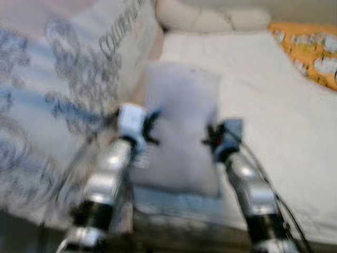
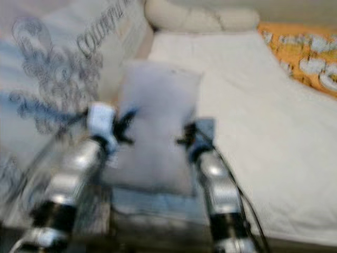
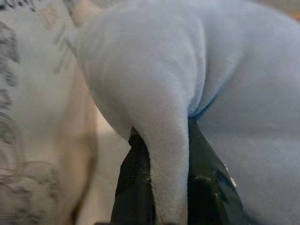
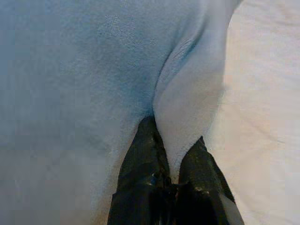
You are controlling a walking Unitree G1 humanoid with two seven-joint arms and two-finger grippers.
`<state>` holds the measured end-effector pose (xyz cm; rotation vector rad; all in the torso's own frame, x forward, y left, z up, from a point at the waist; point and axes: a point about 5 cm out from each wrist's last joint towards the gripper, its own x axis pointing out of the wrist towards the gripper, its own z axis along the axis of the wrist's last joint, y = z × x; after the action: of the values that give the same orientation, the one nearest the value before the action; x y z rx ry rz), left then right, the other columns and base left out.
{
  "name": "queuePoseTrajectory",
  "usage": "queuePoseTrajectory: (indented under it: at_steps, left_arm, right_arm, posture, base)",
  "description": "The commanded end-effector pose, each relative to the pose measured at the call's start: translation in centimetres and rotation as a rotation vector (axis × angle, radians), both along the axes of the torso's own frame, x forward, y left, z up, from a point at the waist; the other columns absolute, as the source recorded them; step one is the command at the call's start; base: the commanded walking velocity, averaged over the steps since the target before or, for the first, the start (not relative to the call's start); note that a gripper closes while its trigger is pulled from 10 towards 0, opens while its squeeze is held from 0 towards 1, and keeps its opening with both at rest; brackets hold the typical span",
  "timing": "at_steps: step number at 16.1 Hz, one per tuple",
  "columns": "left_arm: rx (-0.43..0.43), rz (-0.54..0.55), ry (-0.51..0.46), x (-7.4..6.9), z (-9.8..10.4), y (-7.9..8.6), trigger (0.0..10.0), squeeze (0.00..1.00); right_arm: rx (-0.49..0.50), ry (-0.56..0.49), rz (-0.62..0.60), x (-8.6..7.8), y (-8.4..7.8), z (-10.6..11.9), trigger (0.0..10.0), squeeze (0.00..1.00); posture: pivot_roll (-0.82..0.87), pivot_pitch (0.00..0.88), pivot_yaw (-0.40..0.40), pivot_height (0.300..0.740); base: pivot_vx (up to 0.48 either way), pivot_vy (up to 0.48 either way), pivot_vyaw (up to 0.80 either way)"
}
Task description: Clean up the room
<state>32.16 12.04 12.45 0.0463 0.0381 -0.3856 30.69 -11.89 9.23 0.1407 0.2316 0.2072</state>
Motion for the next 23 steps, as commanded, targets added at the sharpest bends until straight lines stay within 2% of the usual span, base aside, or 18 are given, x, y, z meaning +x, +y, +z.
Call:
queuePoseTrajectory:
  at_steps: [1,4,5,6,8,9,10,13,14,15,17,19,21,23]
  left_arm:
    - [0.008,-0.047,-0.04,0.3,1.0,-1.1,10.0,0.0]
    - [0.04,-0.062,-0.046,0.8,1.1,-1.3,10.0,0.0]
    - [0.064,-0.07,-0.047,1.2,1.1,-1.3,10.0,0.0]
    - [0.106,-0.08,-0.051,1.7,1.0,-1.4,10.0,0.0]
    - [0.169,-0.102,-0.064,2.3,0.9,-1.6,10.0,0.0]
    - [0.192,-0.111,-0.056,3.3,1.0,-1.9,10.0,0.0]
    - [0.222,-0.115,-0.057,3.8,1.1,-2.2,10.0,0.0]
    - [0.297,-0.1,-0.058,5.1,1.0,-2.6,10.0,0.0]
    - [0.309,-0.107,-0.048,5.4,1.0,-2.7,10.0,0.0]
    - [0.365,-0.13,-0.042,5.6,0.8,-2.8,10.0,0.0]
    - [0.476,-0.173,-0.057,6.0,1.1,-2.6,10.0,0.0]
    - [0.529,-0.177,-0.071,6.4,1.6,-2.3,10.0,0.0]
    - [0.629,-0.139,-0.094,7.9,4.2,-0.5,10.0,0.0]
    - [0.66,-0.133,-0.097,8.2,4.9,0.1,10.0,0.0]
  right_arm:
    - [-0.011,-0.004,-0.042,0.3,-1.2,0.3,10.0,0.0]
    - [-0.012,0.004,-0.067,0.2,-1.5,0.1,10.0,0.0]
    - [0.006,-0.01,-0.081,0.3,-1.7,0.2,10.0,0.16]
    - [0.016,-0.023,-0.099,0.3,-2.0,0.4,10.0,1.0]
    - [0.014,-0.029,-0.105,0.4,-2.3,0.5,10.0,1.0]
    - [-0.125,-0.003,-0.127,0.2,-3.3,-0.3,10.0,1.0]
    - [-0.161,0.015,-0.122,0.0,-3.9,-0.8,10.0,1.0]
    - [-0.177,-0.004,-0.113,-0.4,-5.1,-0.7,10.0,1.0]
    - [-0.123,-0.049,-0.07,-0.5,-5.0,0.1,10.0,1.0]
    - [-0.046,-0.069,0.026,-0.8,-4.4,1.0,10.0,1.0]
    - [-0.076,-0.149,0.279,-2.1,-3.0,2.3,10.0,1.0]
    - [-0.114,-0.162,0.358,-2.7,-2.9,2.5,10.0,1.0]
    - [-0.087,-0.147,0.49,-3.8,-3.3,3.4,10.0,1.0]
    - [-0.089,-0.154,0.538,-4.3,-3.3,3.9,10.0,1.0]
  posture:
    - [-0.07,0.0,0.076,0.74]
    - [-0.08,0.0,0.083,0.74]
    - [-0.08,0.0,0.089,0.74]
    - [-0.09,0.0,0.09,0.74]
    - [-0.09,0.0,0.09,0.74]
    - [-0.1,0.0,0.088,0.74]
    - [-0.1,0.0,0.091,0.74]
    - [-0.12,0.0,0.102,0.74]
    - [-0.13,0.0,0.104,0.74]
    - [-0.14,0.0,0.108,0.74]
    - [-0.15,0.0,0.115,0.74]
    - [-0.15,0.0,0.117,0.74]
    - [-0.17,0.0,0.131,0.74]
    - [-0.17,0.0,0.136,0.74]
  base:
    - [0.0,0.0,0.0]
    - [0.0,0.0,0.0]
    - [0.0,0.0,0.0]
    - [0.0,0.0,0.0]
    - [0.0,0.0,0.0]
    - [0.0,0.0,0.0]
    - [0.0,0.0,0.0]
    - [0.0,0.0,0.0]
    - [0.0,0.0,0.0]
    - [0.0,0.0,0.0]
    - [0.0,0.0,0.0]
    - [0.0,0.0,0.0]
    - [0.0,0.0,0.0]
    - [0.0,0.0,0.0]
